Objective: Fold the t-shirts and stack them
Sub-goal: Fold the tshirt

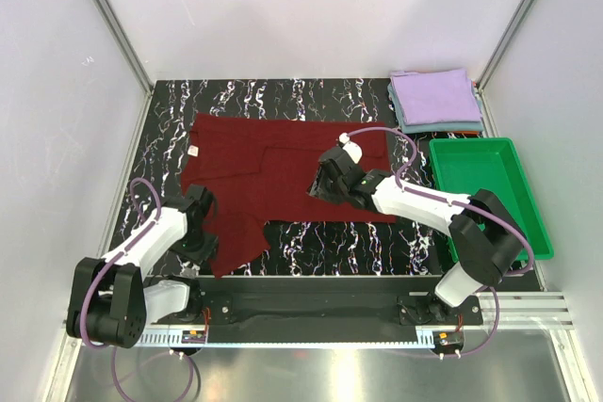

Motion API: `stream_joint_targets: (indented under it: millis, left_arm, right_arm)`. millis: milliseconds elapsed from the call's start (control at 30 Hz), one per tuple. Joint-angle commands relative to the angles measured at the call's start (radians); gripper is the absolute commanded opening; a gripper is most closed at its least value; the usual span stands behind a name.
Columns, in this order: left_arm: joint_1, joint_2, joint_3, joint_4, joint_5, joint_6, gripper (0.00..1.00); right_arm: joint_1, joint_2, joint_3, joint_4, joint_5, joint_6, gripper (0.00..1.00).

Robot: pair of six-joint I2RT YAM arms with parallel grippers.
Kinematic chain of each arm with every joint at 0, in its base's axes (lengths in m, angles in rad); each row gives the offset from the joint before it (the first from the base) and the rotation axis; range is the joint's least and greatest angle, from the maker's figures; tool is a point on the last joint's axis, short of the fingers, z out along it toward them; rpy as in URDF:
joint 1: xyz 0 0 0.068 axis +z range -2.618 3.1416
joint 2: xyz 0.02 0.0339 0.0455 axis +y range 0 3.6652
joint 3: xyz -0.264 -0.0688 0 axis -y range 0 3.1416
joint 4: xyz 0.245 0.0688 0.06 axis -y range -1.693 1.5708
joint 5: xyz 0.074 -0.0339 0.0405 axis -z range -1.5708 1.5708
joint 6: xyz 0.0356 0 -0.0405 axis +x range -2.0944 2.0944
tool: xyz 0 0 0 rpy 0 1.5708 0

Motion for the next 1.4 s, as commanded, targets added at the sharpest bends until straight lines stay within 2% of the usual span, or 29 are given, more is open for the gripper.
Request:
stream_joint_targets:
  millis: [0,167,233,267,333,367,467,500,600,667,800,1067,1367]
  left_arm:
    - [-0.015,0.004,-0.016,0.064,0.024,-0.024,0.35]
    - [-0.055,0.001,-0.04,0.087,0.018,-0.053,0.32]
    - [-0.059,0.006,-0.06,0.103,0.039,-0.064,0.25]
    - [-0.061,0.004,-0.068,0.132,0.047,-0.064,0.18]
    - [-0.062,0.002,-0.063,0.145,0.043,-0.061,0.1]
    - [-0.062,-0.002,-0.059,0.153,0.043,-0.059,0.0]
    - [-0.062,-0.017,-0.011,0.125,0.015,-0.047,0.0]
    - [-0.062,-0.024,0.021,0.113,0.001,-0.049,0.0]
    - [-0.062,-0.059,0.07,0.079,-0.04,-0.041,0.0]
    - [-0.062,-0.083,0.096,0.068,-0.054,-0.039,0.0]
    - [-0.062,-0.114,0.116,0.036,-0.072,-0.047,0.0]
    - [-0.061,-0.103,0.141,0.061,-0.059,-0.027,0.0]
    - [-0.061,-0.065,0.23,0.053,-0.089,0.002,0.0]
  right_arm:
    - [-0.018,-0.034,-0.019,0.043,0.014,-0.015,0.45]
    - [-0.027,-0.054,-0.044,0.048,0.014,-0.015,0.45]
    - [-0.027,-0.063,-0.052,0.036,0.015,-0.011,0.45]
    - [-0.027,-0.068,-0.055,0.023,0.017,-0.008,0.46]
    - [-0.027,-0.091,-0.065,-0.07,0.072,0.023,0.51]
    - [-0.029,-0.104,-0.068,-0.166,0.099,0.044,0.52]
    - [-0.045,-0.202,-0.107,-0.271,0.187,0.12,0.55]
    - [-0.05,-0.265,-0.117,-0.331,0.208,0.171,0.62]
    - [-0.067,-0.372,-0.151,-0.447,0.297,0.293,0.69]
    - [-0.076,-0.434,-0.17,-0.522,0.353,0.38,0.69]
    - [-0.096,-0.489,-0.196,-0.554,0.413,0.408,0.67]
    - [-0.205,-0.364,-0.154,-0.646,0.39,0.393,0.64]
    - [-0.236,-0.293,-0.223,-0.443,0.367,0.39,0.59]
